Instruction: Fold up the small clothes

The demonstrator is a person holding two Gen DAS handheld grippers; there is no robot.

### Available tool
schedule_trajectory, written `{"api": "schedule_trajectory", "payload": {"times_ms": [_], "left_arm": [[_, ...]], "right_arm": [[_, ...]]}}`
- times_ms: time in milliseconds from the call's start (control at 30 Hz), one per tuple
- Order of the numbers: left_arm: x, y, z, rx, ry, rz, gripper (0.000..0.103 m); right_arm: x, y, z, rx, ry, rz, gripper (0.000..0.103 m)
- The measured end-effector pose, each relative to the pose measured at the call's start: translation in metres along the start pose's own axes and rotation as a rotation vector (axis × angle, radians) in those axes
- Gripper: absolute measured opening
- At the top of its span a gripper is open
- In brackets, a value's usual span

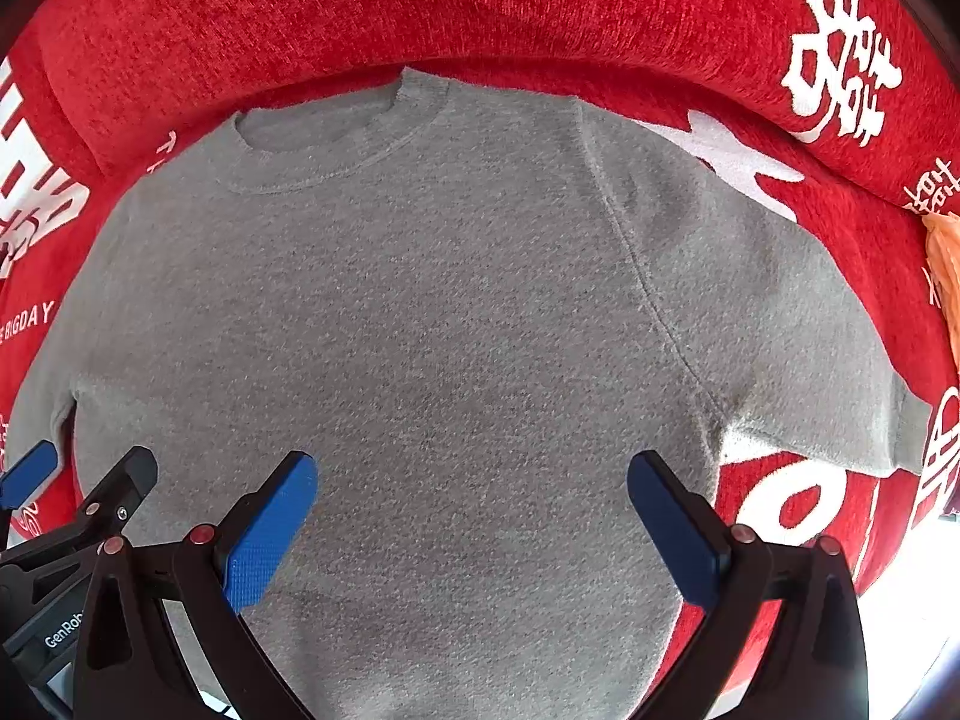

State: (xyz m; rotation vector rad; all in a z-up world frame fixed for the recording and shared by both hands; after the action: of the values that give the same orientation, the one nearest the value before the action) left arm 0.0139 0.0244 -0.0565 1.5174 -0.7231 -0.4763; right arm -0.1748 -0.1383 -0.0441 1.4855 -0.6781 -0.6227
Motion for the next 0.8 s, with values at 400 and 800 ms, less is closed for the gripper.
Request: {"api": "schedule_trajectory", "payload": {"times_ms": [400, 800], "left_arm": [[-0.004, -0.003, -0.011, -0.004, 0.016, -0.004, 0.103], [-0.004, -0.005, -0.024, -0.018, 0.035, -0.004, 0.103]], "right_arm": [[0.006, -0.003, -0.007, -0.004, 0.008, -0.001, 0.103], [0.005, -0.005, -0.016, -0.017, 0.008, 0.008, 0.103]]}}
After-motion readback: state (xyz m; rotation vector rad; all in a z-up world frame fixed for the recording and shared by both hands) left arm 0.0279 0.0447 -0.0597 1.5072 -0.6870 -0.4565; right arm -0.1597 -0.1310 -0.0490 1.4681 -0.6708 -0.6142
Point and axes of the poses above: each gripper's, at about its wrist camera, not at the fingertips, and y roughly against the way its jaws point, z to its right, x to its top, the point moved 5 cm from there along -y, roughly the way its jaws point, and after that the axes turned 1 degree about y, right-handed, at the moved point
